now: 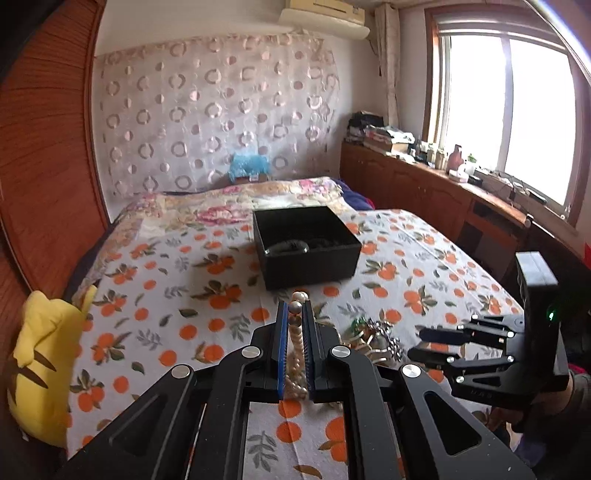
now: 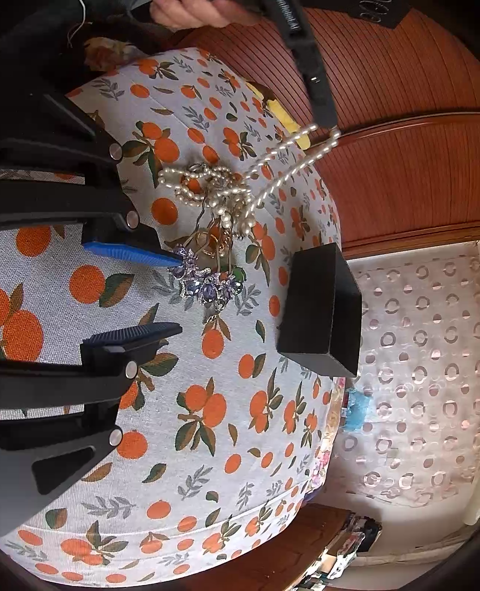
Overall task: Organize jewelry
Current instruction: 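Grasp the crystal hair clip with the right tool while the left tool lifts the pearls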
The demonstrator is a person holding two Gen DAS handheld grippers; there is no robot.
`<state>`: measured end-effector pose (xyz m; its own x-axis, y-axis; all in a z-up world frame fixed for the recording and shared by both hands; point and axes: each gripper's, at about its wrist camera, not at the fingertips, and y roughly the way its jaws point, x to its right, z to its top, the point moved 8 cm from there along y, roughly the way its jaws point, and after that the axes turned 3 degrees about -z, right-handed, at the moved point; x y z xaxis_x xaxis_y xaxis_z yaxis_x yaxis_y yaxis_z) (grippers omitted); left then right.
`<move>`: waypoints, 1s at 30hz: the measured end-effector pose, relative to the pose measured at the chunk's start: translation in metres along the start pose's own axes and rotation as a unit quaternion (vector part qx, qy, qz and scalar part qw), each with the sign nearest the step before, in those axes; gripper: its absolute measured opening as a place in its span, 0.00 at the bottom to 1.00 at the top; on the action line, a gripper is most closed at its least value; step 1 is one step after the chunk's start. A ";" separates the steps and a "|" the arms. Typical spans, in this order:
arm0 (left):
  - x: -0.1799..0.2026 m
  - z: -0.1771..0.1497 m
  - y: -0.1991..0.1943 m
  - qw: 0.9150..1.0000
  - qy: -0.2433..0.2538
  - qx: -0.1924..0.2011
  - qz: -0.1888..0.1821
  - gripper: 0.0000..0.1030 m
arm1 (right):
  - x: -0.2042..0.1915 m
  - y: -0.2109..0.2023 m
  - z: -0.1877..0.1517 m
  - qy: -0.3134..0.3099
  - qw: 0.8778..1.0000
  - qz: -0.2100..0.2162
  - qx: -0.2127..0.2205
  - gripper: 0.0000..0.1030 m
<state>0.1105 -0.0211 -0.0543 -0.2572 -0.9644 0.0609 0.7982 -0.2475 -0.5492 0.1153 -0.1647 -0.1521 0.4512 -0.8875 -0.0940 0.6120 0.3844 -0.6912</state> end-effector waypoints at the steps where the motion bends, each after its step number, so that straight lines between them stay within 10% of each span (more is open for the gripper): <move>1: -0.002 0.002 -0.002 1.000 -0.001 0.002 0.001 0.06 | 0.000 0.000 0.000 0.001 1.000 0.000 -0.001 0.33; 30: -0.024 0.002 -0.013 1.000 -0.019 0.009 0.010 0.06 | -0.014 0.034 0.027 0.037 0.996 0.054 -0.054 0.44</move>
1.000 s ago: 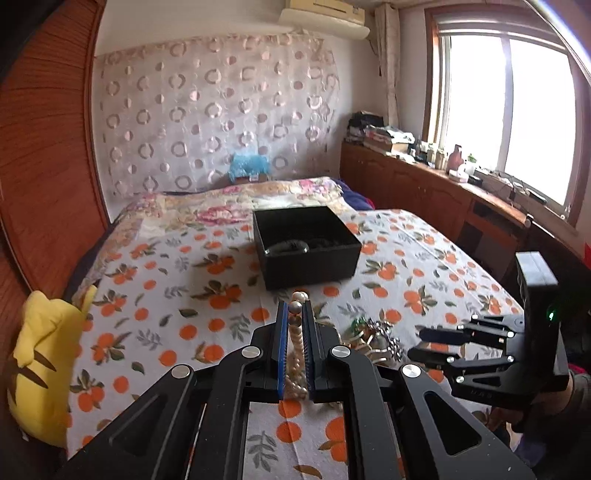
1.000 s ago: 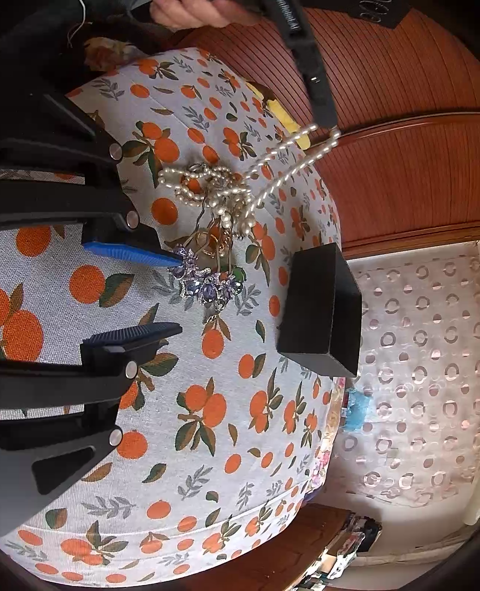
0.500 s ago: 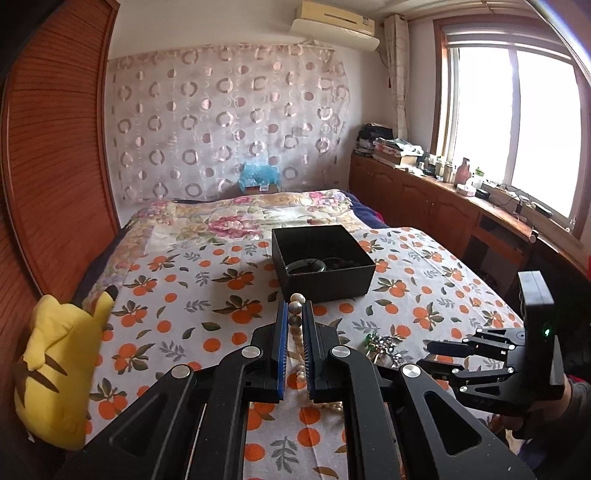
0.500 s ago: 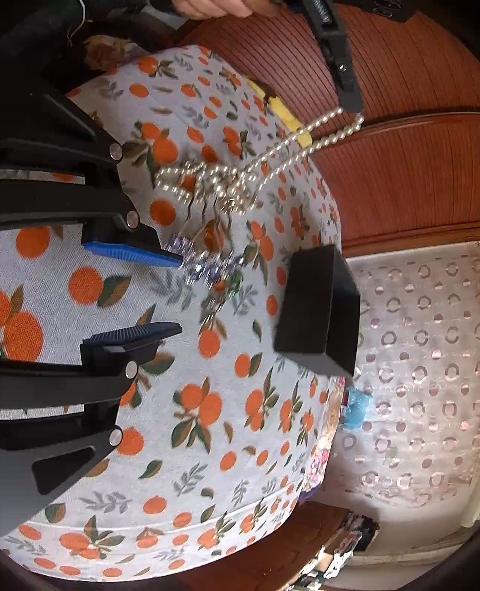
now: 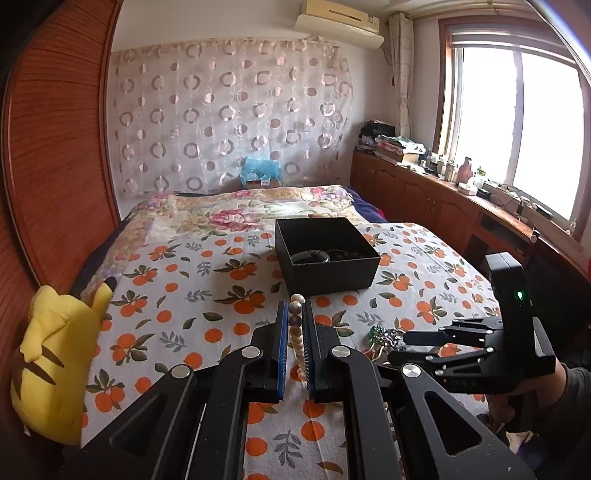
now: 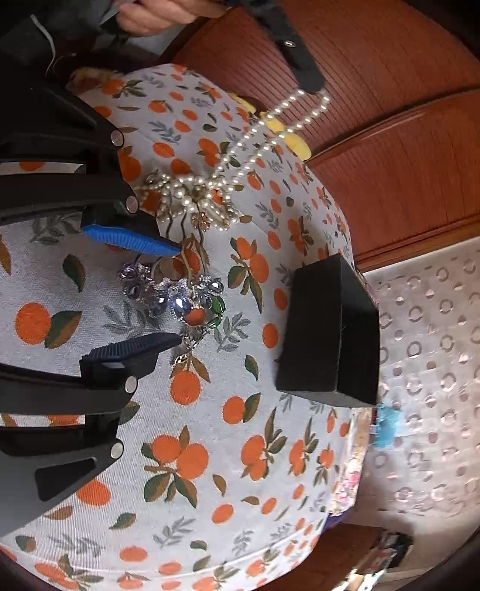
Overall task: Organize jewelry
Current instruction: 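Grasp the crystal hair clip with the right tool while the left tool lifts the pearls, then carry the pearl necklace and the hair clip toward the black box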
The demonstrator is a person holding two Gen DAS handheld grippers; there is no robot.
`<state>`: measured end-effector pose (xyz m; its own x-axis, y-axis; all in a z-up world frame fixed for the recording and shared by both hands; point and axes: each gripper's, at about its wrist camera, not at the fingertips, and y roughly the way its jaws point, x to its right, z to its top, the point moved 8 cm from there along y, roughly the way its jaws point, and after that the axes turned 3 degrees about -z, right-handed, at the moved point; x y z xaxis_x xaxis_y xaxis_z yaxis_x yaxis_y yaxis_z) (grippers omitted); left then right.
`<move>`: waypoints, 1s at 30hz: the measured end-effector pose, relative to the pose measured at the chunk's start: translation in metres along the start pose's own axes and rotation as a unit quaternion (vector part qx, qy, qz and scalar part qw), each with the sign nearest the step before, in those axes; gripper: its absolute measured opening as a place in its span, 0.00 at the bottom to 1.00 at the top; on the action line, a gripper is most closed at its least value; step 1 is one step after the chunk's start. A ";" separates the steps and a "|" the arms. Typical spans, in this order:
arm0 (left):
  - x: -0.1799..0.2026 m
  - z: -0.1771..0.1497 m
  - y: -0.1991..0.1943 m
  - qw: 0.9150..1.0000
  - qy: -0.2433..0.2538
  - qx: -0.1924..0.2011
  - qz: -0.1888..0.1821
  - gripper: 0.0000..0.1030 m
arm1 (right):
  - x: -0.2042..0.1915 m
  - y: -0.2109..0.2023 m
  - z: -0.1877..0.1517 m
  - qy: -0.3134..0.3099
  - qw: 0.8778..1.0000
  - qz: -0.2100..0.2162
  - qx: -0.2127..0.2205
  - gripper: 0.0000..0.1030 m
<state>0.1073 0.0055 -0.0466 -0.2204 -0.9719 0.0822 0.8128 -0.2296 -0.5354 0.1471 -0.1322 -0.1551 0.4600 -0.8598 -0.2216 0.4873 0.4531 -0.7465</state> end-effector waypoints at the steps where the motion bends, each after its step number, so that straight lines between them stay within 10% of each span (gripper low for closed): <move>1: 0.000 0.000 0.000 1.000 0.000 0.000 0.000 0.06 | 0.000 0.001 0.001 0.003 1.000 0.002 -0.001 0.44; 15: 0.004 0.003 0.001 1.000 0.000 0.003 -0.004 0.07 | 0.003 0.007 0.006 -0.012 1.000 -0.016 -0.017 0.22; 30: 0.018 0.056 -0.015 0.999 0.016 0.029 -0.025 0.06 | 0.031 -0.040 0.037 -0.022 0.997 -0.062 0.035 0.22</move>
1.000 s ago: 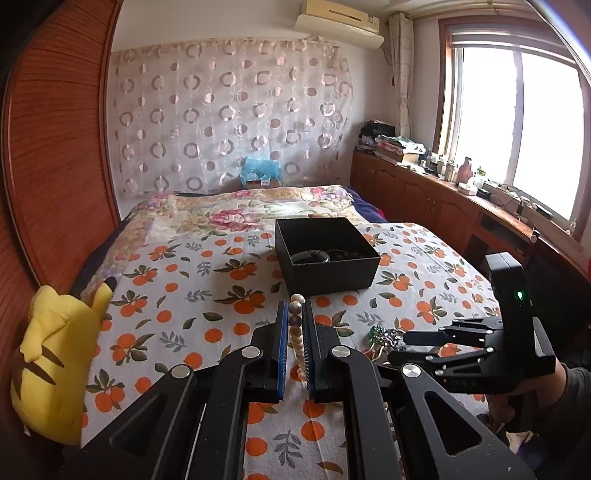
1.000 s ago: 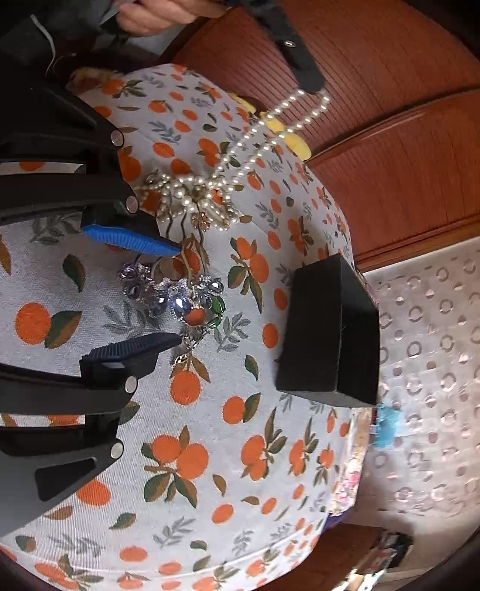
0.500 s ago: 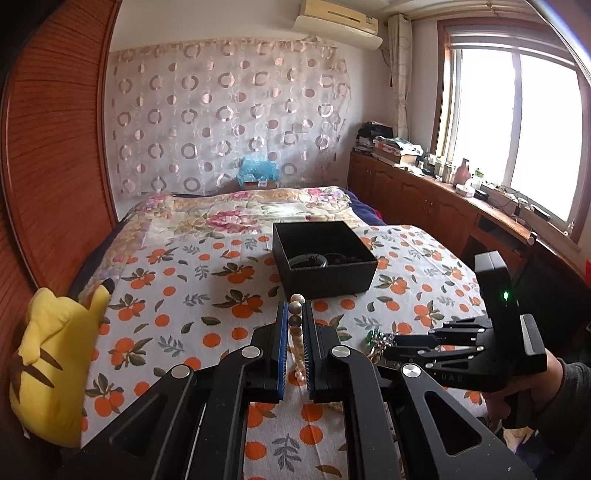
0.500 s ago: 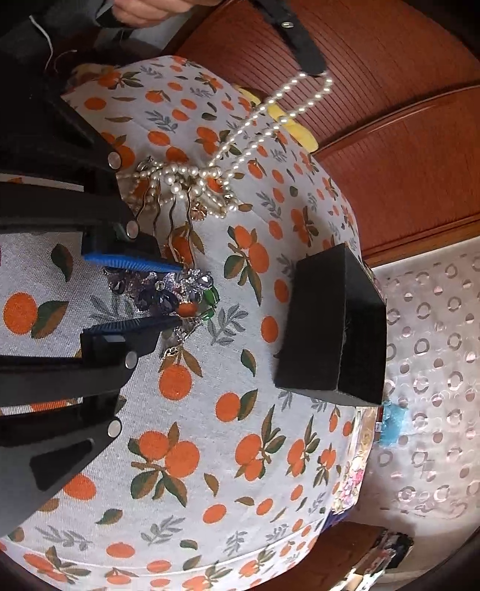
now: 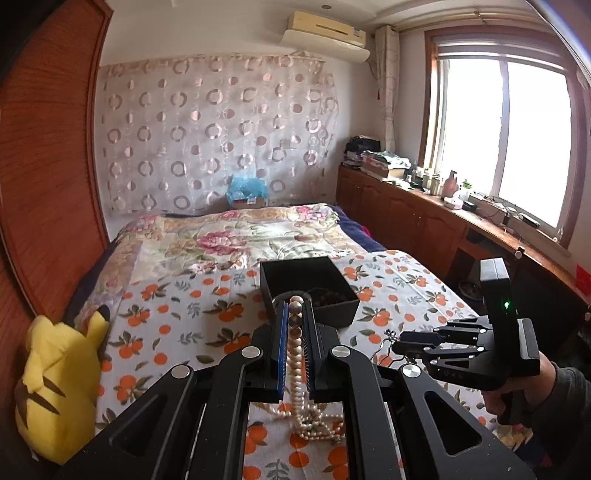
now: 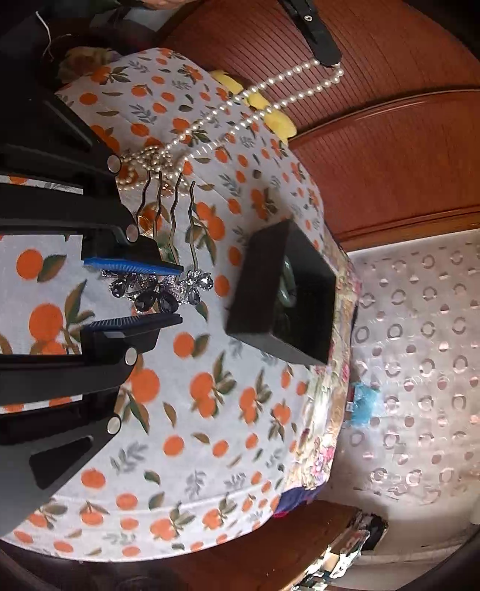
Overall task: Organize jewelry
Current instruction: 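Carry the pearl necklace and the hair clip toward the black box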
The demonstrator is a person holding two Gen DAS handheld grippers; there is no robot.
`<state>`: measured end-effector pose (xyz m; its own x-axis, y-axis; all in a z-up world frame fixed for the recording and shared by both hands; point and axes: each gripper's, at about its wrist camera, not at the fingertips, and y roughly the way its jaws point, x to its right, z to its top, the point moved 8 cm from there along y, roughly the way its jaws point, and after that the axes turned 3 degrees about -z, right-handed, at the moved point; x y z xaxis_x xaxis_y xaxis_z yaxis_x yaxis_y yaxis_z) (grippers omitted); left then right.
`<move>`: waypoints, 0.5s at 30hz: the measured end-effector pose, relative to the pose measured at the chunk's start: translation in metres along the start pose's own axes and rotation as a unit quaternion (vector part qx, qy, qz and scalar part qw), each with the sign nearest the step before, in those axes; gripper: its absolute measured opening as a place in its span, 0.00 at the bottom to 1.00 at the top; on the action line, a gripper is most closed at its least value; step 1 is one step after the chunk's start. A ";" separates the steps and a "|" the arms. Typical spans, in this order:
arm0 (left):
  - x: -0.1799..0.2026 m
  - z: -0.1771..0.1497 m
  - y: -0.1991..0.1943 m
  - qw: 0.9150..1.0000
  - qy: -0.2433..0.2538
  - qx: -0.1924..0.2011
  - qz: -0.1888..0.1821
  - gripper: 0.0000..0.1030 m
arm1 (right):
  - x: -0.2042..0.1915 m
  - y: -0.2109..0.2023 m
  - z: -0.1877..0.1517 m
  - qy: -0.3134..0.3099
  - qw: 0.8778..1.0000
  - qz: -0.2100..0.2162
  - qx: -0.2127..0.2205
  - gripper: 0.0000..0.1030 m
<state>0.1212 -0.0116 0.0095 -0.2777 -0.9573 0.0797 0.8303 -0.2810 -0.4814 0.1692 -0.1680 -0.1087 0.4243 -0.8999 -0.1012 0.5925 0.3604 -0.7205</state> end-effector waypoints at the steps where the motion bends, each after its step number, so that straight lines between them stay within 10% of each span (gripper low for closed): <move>1: 0.001 0.004 -0.001 1.000 0.003 0.002 -0.001 0.06 | 0.001 -0.003 0.003 0.000 1.000 -0.001 0.003 0.22; 15: 0.020 0.084 -0.023 0.998 0.044 0.055 -0.002 0.06 | 0.010 -0.031 0.039 -0.015 0.999 -0.014 0.039 0.22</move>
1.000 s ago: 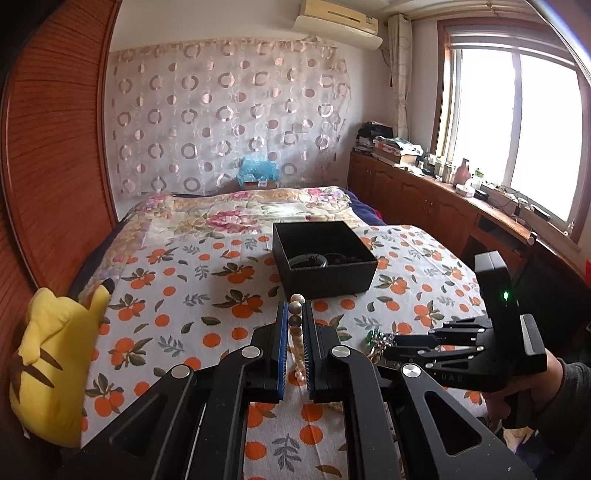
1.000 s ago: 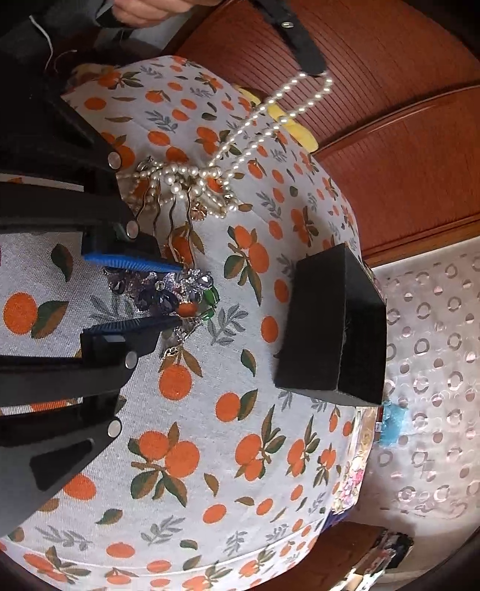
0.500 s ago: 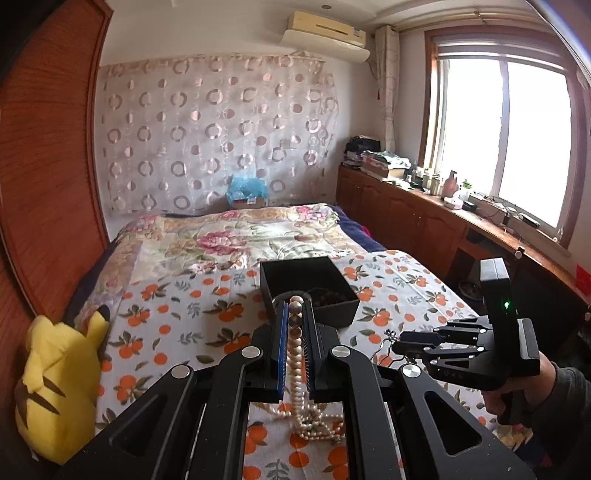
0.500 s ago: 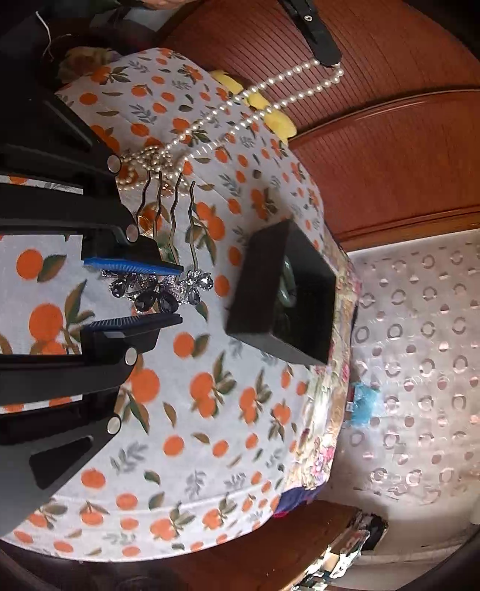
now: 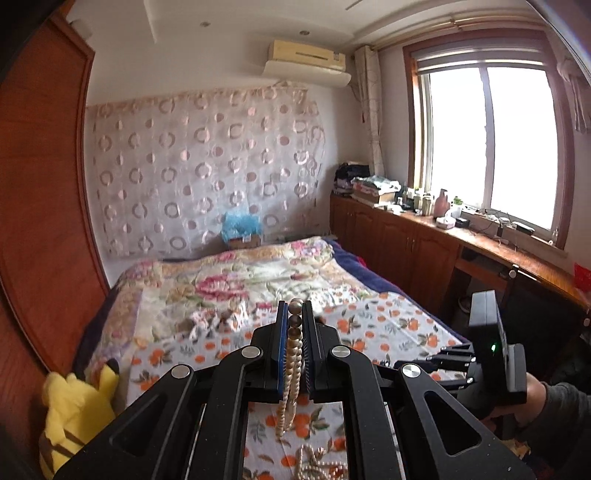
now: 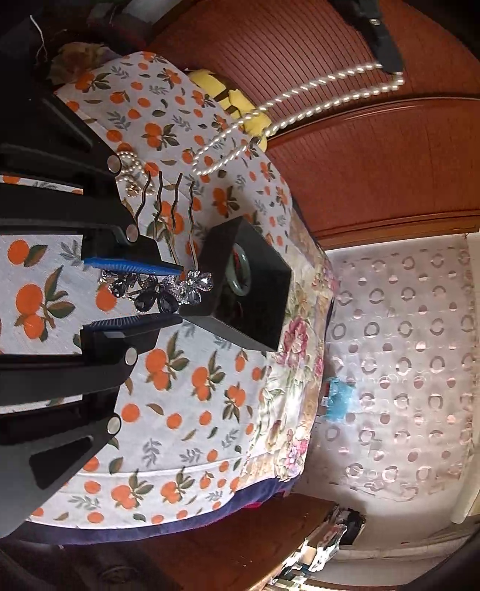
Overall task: Organize jewelry
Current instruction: 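Carry the pearl necklace and the hair clip toward the black box, then lower the pearls and hair clip into the box and open both tools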
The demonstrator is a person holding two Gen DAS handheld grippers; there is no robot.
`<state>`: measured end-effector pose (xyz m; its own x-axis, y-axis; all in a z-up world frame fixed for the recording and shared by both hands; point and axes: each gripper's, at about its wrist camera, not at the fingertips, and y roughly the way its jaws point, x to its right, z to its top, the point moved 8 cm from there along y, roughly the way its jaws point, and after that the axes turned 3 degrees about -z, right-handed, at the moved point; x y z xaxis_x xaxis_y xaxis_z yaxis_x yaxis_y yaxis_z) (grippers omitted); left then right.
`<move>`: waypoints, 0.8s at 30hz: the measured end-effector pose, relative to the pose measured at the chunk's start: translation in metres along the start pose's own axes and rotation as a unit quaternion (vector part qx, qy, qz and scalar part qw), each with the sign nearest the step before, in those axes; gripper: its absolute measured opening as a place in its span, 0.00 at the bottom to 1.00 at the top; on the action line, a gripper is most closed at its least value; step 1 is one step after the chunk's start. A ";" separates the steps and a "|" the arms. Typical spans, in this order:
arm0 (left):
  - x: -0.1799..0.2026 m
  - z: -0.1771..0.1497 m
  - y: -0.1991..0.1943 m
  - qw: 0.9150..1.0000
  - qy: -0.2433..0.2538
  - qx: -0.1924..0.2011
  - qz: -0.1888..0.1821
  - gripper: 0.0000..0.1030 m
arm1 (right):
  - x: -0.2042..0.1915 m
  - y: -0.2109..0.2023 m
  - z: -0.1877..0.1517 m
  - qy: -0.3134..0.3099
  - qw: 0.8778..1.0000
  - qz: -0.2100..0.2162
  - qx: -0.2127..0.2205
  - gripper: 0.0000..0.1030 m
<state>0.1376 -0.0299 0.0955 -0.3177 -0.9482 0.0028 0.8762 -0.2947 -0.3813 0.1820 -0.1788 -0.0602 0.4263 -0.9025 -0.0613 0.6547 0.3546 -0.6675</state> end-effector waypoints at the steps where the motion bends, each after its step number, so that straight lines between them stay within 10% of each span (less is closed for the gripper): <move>1: 0.000 0.005 0.001 1.000 0.004 0.003 0.001 0.06 | 0.001 0.000 0.002 -0.001 1.000 -0.001 0.001 0.22; 24: -0.014 0.051 0.092 1.000 0.008 0.005 -0.009 0.07 | 0.022 0.067 0.074 -0.032 0.999 -0.023 0.007 0.22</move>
<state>0.2410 -0.0495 0.1078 -0.3399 -0.9404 -0.0057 0.8734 -0.3134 -0.3728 0.2813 -0.1563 -0.0519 0.4347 -0.9004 0.0163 0.6821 0.3173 -0.6588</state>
